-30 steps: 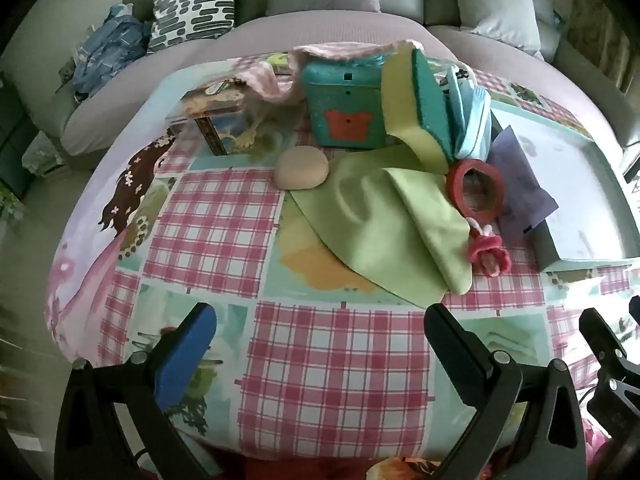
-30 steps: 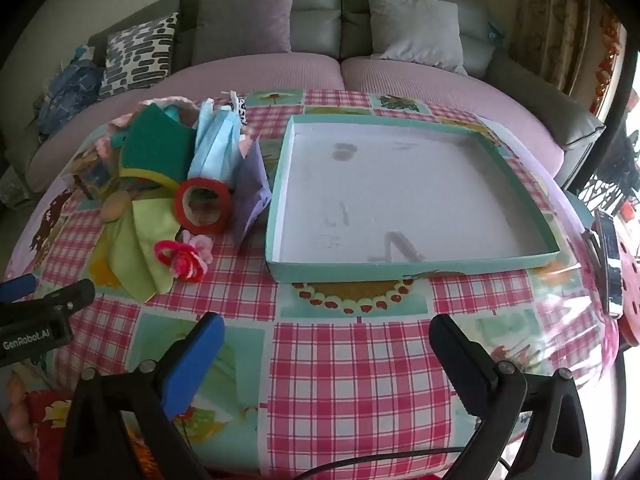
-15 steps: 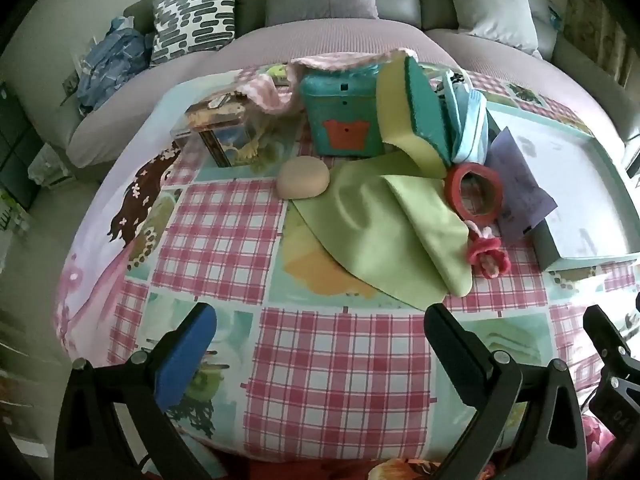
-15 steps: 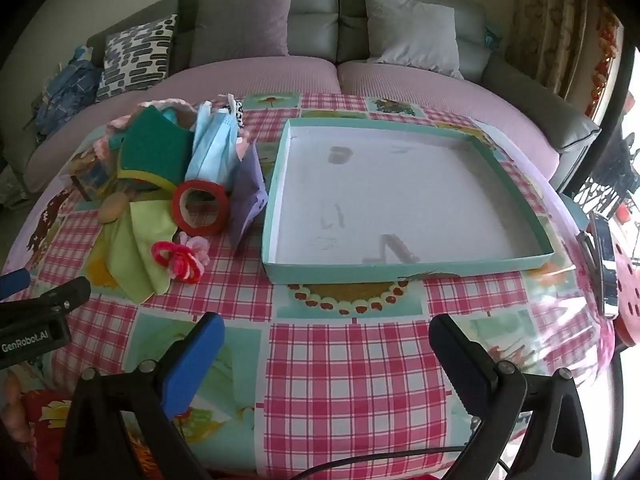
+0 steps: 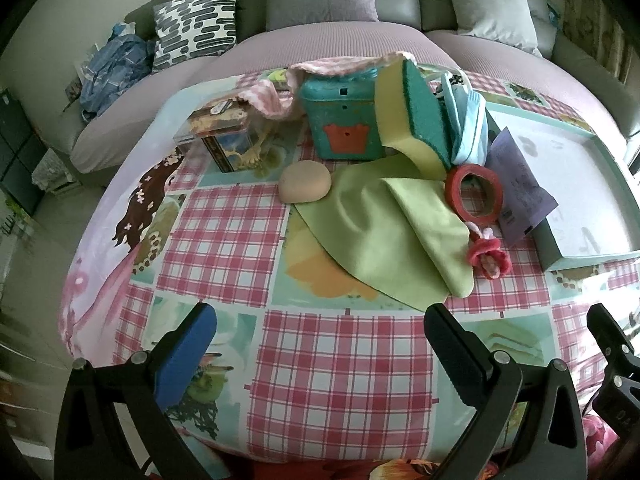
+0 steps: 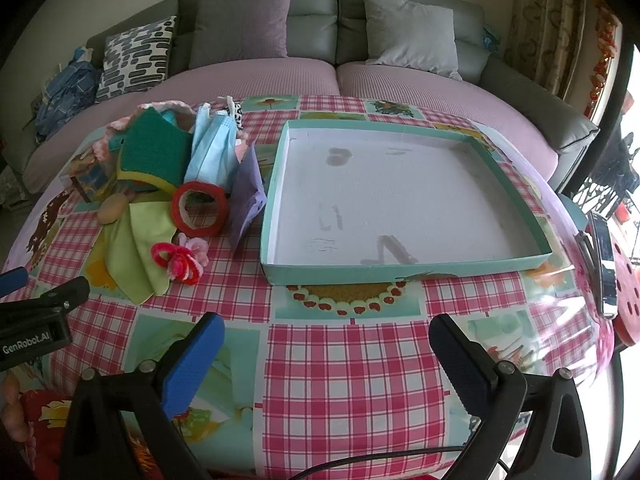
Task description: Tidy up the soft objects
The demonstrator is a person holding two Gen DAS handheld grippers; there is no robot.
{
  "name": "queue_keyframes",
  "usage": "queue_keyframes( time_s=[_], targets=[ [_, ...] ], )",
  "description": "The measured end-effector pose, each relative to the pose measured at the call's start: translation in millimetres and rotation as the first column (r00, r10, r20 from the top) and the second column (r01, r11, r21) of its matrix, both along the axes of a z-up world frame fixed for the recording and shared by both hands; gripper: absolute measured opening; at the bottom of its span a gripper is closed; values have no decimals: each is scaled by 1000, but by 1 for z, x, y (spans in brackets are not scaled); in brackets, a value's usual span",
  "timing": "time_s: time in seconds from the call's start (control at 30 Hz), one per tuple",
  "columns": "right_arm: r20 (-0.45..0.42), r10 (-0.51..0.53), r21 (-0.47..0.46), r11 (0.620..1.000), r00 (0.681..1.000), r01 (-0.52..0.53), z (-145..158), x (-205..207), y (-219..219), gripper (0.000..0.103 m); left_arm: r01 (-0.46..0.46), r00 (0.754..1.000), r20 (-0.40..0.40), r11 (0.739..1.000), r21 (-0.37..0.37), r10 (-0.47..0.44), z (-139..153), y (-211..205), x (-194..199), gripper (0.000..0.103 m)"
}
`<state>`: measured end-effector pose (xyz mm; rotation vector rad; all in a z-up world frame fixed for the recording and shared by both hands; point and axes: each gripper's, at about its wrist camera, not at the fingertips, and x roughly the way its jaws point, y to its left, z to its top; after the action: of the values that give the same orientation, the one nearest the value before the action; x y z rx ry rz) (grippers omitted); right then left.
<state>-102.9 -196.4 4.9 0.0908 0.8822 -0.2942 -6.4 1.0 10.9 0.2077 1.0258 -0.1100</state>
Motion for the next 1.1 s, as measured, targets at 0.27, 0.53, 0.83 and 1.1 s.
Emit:
queue_keyframes(
  time_s=[0.27,0.53,0.83,1.1],
  targets=[
    [1,0,-3,1000,1000,0,0,-1,0,103,1,1000,8,1000,13,-1,0,-1,-2,103],
    [2,-1,-4,1000,1000,1,0,0,0,103,-1,1000,9,1000,14,0,0,-2,-3,103],
    [0,-2,-6,1000,1000,2,0,1,0,103,-5,1000,9,1000,13,4,0,1,-3,103],
    [11,-6,5,1000,1000,6,1,-2,-2,103,-12,1000,29,999,31,11,2,-2,-6,103]
  ],
)
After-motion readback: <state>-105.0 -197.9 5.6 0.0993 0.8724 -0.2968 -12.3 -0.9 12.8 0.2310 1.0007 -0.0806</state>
